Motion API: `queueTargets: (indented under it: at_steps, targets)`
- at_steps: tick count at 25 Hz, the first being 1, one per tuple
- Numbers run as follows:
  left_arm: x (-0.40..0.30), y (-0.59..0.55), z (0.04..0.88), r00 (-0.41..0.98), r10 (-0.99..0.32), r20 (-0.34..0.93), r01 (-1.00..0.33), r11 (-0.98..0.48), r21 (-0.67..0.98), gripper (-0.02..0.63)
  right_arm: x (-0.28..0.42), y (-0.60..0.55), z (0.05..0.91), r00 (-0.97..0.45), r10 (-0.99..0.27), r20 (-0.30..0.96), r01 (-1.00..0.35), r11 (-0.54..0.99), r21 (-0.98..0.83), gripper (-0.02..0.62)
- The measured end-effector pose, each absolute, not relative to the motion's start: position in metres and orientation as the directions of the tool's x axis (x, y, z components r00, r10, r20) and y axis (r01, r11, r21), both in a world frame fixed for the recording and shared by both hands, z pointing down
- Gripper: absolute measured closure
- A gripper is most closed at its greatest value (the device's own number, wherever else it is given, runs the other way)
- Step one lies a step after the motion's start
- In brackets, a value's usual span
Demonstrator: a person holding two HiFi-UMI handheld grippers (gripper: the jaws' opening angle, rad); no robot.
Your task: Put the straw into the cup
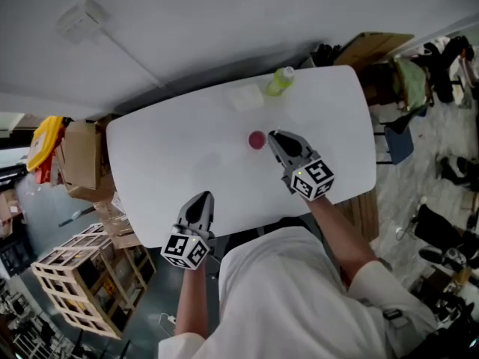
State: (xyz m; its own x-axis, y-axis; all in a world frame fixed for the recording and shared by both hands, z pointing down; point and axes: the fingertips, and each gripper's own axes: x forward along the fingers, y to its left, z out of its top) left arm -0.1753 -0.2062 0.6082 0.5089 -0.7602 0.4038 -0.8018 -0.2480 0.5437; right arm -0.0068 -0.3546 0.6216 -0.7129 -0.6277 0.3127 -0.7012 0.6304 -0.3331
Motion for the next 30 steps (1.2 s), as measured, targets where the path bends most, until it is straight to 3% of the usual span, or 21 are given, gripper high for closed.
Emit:
queueTargets:
  at_steps: [19,30]
  targets:
    - [-0.161,-0.22,0.633,0.452,-0.759,0.468,-0.819,-0.145,0.556,0.604,-0.018,-0.373,0.715,-0.756,-0.471,0.454,-0.645,0.654,-0.396,0.549]
    - [-0.16,-0.214,0.628,0.473,-0.756,0.452,-0.816,-0.182,0.549,0.604,-0.011,-0.371,0.697,-0.738,-0.511,0.442,-0.668,0.65,-0.363,0.54]
